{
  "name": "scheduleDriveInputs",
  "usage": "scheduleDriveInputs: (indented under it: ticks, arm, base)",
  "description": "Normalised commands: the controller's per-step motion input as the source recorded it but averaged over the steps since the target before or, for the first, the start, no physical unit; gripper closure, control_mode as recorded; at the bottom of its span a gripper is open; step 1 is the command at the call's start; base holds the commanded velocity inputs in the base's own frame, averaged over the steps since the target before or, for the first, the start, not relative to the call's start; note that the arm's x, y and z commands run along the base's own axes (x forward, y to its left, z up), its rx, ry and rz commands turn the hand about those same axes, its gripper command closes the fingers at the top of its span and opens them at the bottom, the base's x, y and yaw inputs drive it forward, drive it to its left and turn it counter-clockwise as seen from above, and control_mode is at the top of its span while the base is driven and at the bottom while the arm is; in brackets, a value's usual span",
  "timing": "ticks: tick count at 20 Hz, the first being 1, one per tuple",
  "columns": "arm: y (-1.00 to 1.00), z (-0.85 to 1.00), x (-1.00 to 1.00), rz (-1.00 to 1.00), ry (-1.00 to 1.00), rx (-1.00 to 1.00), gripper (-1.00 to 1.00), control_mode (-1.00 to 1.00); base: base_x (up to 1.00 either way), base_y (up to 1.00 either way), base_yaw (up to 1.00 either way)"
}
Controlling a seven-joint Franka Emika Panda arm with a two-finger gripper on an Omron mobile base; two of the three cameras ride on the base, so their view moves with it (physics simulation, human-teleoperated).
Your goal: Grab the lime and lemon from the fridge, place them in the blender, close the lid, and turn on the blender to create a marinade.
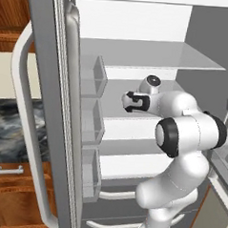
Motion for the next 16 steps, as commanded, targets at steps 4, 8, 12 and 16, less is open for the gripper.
scheduleDriveInputs:
  ticks: [4,8,12,16]
  arm:
    - [0.00,-0.44,0.00,0.00,-0.05,0.00,1.00,-1.00]
    - [-0.07,-0.33,-0.16,0.00,-0.10,0.00,1.00,-1.00]
    - [-0.02,-0.03,-0.87,0.01,-0.01,0.00,1.00,-1.00]
    - [0.00,0.13,-1.00,0.03,0.00,0.00,1.00,-1.00]
  base:
    - [0.00,0.00,0.00]
    - [0.00,0.00,0.00]
    - [0.00,0.00,0.00]
    - [0.00,0.00,0.00]
